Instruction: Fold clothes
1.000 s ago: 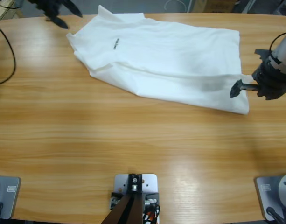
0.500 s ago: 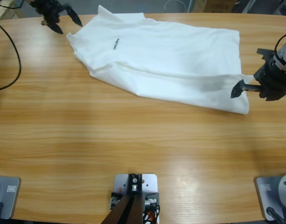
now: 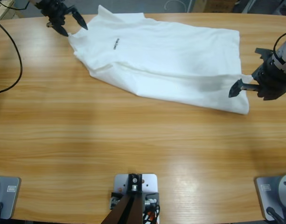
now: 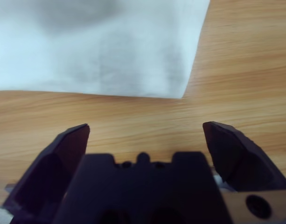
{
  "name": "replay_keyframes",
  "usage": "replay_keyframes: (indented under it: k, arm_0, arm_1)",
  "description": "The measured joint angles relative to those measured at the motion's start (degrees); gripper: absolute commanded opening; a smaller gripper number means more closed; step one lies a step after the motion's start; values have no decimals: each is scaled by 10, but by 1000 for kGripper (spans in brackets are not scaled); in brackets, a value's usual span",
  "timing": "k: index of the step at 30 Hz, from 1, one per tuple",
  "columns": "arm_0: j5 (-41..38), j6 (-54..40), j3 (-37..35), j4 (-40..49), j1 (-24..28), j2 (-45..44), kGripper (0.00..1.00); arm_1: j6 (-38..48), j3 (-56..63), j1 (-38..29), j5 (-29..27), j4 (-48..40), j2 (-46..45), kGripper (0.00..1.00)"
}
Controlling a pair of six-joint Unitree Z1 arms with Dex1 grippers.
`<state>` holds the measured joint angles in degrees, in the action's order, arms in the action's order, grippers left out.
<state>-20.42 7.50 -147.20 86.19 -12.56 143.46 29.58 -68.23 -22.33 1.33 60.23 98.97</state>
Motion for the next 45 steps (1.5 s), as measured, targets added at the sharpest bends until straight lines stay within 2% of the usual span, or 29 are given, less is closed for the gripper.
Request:
replay_keyframes:
  k: [3,5,7,10,13,16,23,27,35,45]
  arm_0:
    - [0,-3,42,1,-11,-32,872]
    - [0,-3,106,1,-14,-56,872]
    - [-5,-3,215,-34,-14,-91,872]
    - [-18,4,395,-143,-14,-156,872]
    - [-28,10,487,-208,-13,-200,867]
    - [-55,14,513,-247,-7,-225,836]
    - [-129,68,516,-346,6,-235,826]
    - [-132,103,527,-369,3,-234,828]
    - [-132,184,656,-498,5,-237,826]
    - [-132,221,676,-568,7,-240,826]
  arm_1:
    - [0,0,0,0,0,0,982]
    - [0,3,0,3,0,0,982]
    - [0,5,0,4,0,-2,982]
    - [0,9,1,5,-1,-7,982]
    - [0,10,1,6,-3,-10,982]
    - [0,11,1,6,-3,-10,982]
    - [0,12,1,6,-3,-10,982]
    - [0,12,1,9,-3,-10,982]
    - [-1,12,1,9,-3,-10,982]
    - [-6,12,1,9,-3,-10,982]
